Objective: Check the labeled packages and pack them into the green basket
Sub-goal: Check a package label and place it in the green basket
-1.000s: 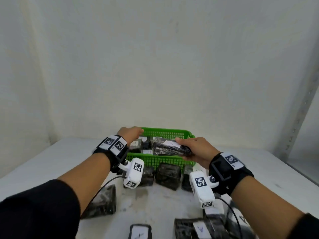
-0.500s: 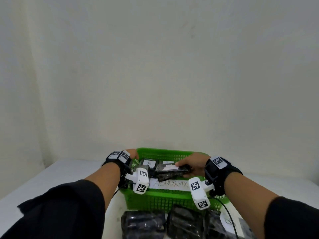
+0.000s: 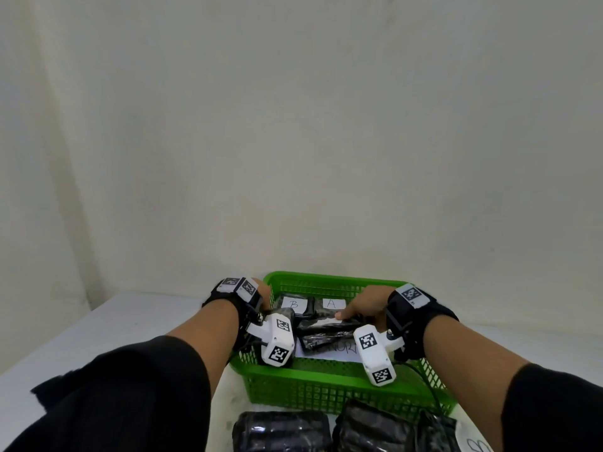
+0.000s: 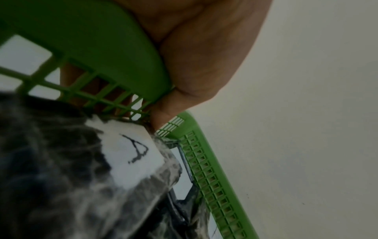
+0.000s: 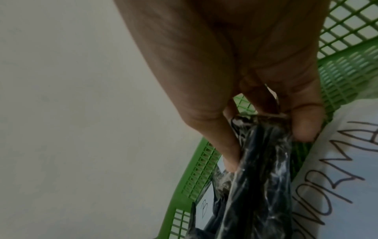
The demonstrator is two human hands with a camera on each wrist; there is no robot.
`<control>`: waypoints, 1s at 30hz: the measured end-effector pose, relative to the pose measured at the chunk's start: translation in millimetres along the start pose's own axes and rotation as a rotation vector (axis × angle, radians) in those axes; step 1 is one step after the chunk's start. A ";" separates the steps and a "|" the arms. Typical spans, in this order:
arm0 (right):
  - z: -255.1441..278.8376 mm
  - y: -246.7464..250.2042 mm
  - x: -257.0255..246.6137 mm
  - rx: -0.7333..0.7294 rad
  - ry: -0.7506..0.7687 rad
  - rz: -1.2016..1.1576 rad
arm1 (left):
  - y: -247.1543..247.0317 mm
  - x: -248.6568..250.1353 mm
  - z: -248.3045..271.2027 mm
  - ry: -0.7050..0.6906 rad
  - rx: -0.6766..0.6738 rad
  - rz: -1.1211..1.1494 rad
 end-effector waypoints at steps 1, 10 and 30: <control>-0.8 -0.5 -1.5 0.000 0.000 0.033 | -1.2 -0.6 -2.5 -0.002 -0.007 -0.008; -14.8 1.5 -7.9 -0.047 -0.004 0.148 | -8.9 -6.8 -18.9 -0.004 0.012 -0.028; -32.9 -7.7 0.6 0.016 0.059 0.130 | -19.7 -15.5 -41.6 -0.026 0.076 -0.046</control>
Point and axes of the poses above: each hand's wrist, its own z-axis away from the middle knuckle, its own y-axis out of the back of the hand, x = y × z, the point moved 4 cm from there along -z, towards the middle knuckle, and after that the axes turned 8 degrees about -y, right-handed, at the moved point
